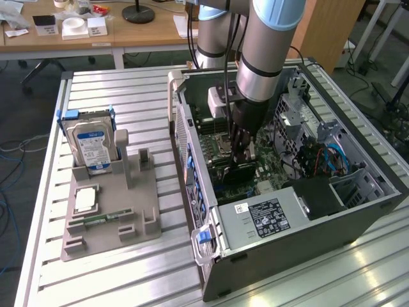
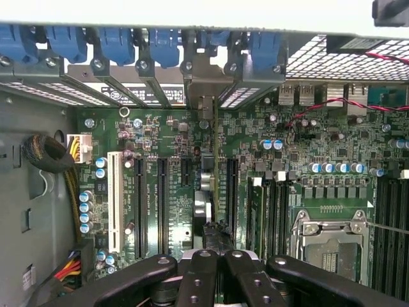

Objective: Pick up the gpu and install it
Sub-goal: 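Press down on the gpu until it lock into place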

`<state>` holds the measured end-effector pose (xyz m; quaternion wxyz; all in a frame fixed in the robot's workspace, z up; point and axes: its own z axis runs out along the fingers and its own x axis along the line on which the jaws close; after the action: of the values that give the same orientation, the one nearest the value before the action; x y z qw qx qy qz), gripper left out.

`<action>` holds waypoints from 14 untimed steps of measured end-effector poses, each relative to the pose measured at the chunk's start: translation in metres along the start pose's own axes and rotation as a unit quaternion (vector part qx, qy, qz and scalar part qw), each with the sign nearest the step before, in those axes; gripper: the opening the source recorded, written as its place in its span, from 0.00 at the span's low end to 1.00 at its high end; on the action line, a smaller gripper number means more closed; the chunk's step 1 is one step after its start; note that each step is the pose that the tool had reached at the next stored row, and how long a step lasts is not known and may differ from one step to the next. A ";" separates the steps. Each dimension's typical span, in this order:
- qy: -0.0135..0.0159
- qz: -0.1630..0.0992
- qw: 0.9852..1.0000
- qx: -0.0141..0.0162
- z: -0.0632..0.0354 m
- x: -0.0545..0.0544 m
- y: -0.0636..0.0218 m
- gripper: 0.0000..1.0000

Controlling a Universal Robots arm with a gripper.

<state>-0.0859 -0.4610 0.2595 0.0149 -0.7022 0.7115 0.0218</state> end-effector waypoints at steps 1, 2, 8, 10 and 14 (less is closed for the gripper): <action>0.000 0.000 1.000 0.000 0.0000 0.000 0.0000 0.11; 0.000 0.000 1.000 0.000 0.0001 0.000 0.0000 0.11; -0.001 0.000 1.000 0.000 -0.0006 0.000 0.0000 0.11; -0.001 0.000 1.000 0.001 -0.0038 0.000 0.0001 0.11; 0.000 0.000 1.000 0.000 -0.0151 -0.001 0.0002 0.11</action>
<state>-0.0859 -0.4610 0.2746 0.0152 -0.7022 0.7115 0.0219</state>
